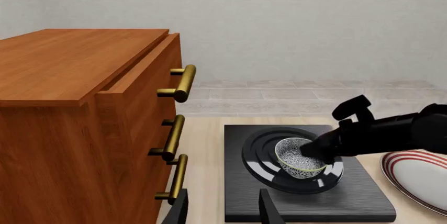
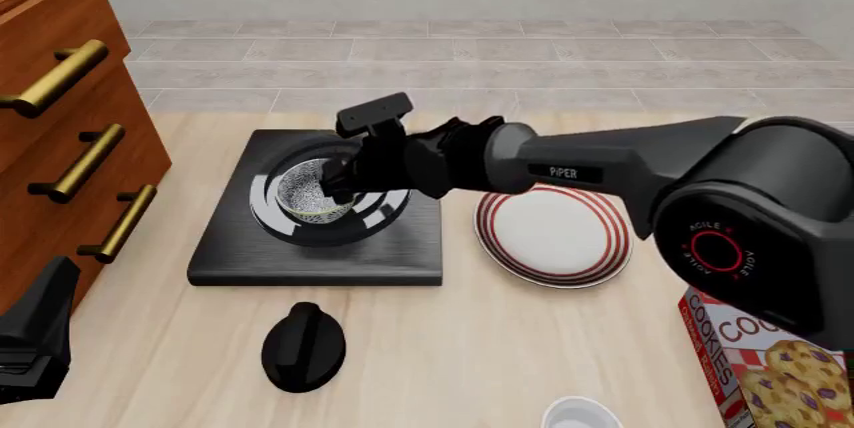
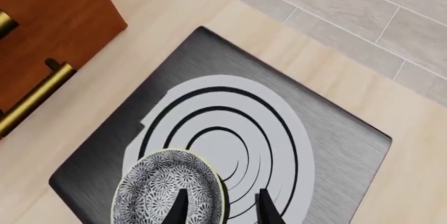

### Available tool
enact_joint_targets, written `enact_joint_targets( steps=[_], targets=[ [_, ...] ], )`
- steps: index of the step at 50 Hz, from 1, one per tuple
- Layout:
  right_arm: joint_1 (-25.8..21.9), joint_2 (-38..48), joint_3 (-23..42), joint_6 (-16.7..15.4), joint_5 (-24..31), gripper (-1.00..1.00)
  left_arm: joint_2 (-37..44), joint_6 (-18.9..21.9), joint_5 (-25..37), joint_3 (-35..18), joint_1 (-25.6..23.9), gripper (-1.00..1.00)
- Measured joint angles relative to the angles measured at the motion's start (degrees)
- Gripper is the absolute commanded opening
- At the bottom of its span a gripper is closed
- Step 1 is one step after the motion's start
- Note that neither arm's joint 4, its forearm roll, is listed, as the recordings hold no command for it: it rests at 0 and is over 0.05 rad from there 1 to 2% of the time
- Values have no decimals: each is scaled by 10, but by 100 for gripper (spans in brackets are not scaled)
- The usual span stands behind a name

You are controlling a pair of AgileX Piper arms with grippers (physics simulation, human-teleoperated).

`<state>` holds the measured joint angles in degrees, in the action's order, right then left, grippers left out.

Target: Pick the akita bowl on the stove and place it on the plate.

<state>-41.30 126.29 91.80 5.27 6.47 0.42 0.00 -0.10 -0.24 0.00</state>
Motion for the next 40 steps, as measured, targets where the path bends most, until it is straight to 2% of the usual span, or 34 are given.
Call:
enact_joint_targets(
  steps=[32,33,40],
  targets=[
    [4,13,6,11,-5,100,0,0,0,0,0,100],
    [4,13,5,12,-6,-100,0,0,0,0,0,100],
    [3,13,2,11,-9,-100,0,0,0,0,0,100]
  ],
)
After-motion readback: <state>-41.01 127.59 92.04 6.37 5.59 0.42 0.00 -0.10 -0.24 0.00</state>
